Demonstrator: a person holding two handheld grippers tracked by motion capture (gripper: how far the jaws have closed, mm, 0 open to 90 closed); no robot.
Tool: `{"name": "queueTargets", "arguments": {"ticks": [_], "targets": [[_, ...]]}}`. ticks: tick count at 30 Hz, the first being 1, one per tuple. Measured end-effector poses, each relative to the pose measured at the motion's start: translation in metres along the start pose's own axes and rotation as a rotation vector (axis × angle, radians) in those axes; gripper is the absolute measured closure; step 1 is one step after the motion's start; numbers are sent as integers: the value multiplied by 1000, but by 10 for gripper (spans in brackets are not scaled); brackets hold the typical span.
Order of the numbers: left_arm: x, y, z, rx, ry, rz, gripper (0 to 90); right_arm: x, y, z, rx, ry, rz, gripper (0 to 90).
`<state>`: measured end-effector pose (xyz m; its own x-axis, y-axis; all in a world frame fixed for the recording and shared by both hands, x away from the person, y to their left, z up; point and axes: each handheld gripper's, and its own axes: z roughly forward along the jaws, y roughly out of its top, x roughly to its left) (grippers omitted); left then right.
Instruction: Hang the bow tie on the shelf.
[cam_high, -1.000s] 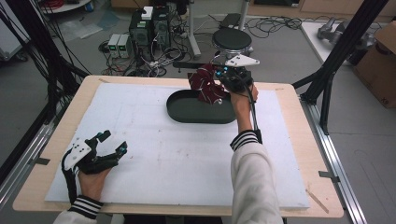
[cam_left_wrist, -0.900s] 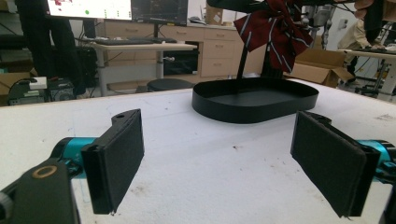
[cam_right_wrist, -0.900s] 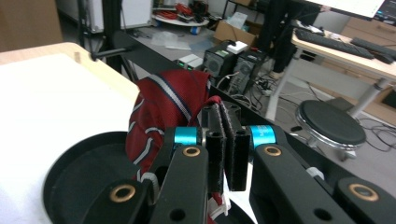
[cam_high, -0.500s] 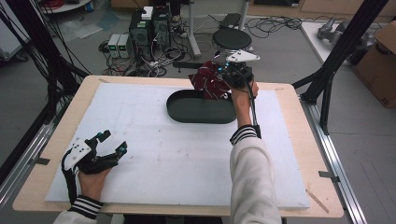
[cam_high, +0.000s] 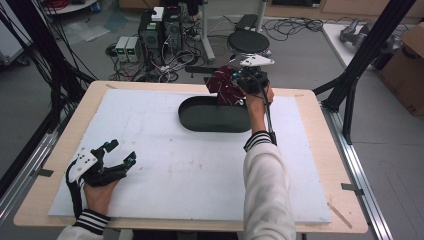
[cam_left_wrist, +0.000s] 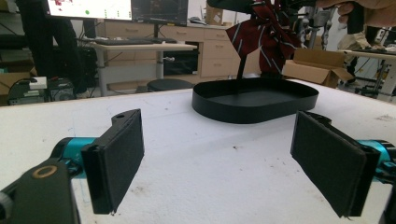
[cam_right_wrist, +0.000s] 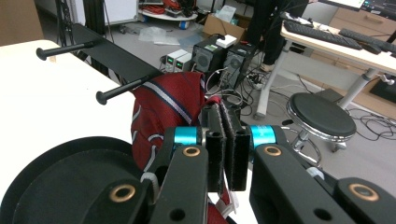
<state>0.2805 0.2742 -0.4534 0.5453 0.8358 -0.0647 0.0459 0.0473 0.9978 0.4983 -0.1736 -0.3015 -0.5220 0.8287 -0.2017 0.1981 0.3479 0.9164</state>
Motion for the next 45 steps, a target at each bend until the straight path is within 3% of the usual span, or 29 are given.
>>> {"name": "queueTargets", "arguments": {"ticks": [9,14,17,18,21,22,25,26,27,28,29,30,34,37,39,41,45], "targets": [[0,0,0,-1,1,1,177,-2,-2,1,13,-12,14,813],[0,0,0,-1,1,2,177,1,-1,1,-4,-32,-7,726],[0,0,0,-1,1,3,176,1,0,0,-4,-45,7,672],[0,0,0,-1,1,3,177,1,0,0,-1,-48,21,600],[0,0,0,-2,1,2,176,-1,0,-1,2,-59,19,580],[0,0,0,-2,1,1,177,-1,1,-2,-6,-60,25,521],[0,0,0,-1,1,2,177,0,2,-4,-11,-66,35,474],[0,0,0,-1,0,3,177,0,3,-5,-15,-74,41,386],[0,0,0,-1,0,3,176,0,3,-5,-15,-74,41,386],[0,0,0,-1,0,3,177,1,3,-6,-17,-80,62,287],[0,0,0,-1,0,3,177,1,3,-6,-17,-80,62,287],[0,0,0,-1,0,1,176,2,4,-8,-31,-75,95,200],[0,0,0,0,0,1,176,6,5,-17,-50,-62,111,115],[0,0,0,1,1,-2,176,8,7,-26,-36,-38,130,91],[0,0,0,0,2,-4,176,9,8,-31,-44,-22,139,88],[1,0,0,0,3,-5,177,12,7,-44,-99,-9,131,88],[0,0,0,1,4,-4,176,11,4,-56,-94,16,153,86]]}}
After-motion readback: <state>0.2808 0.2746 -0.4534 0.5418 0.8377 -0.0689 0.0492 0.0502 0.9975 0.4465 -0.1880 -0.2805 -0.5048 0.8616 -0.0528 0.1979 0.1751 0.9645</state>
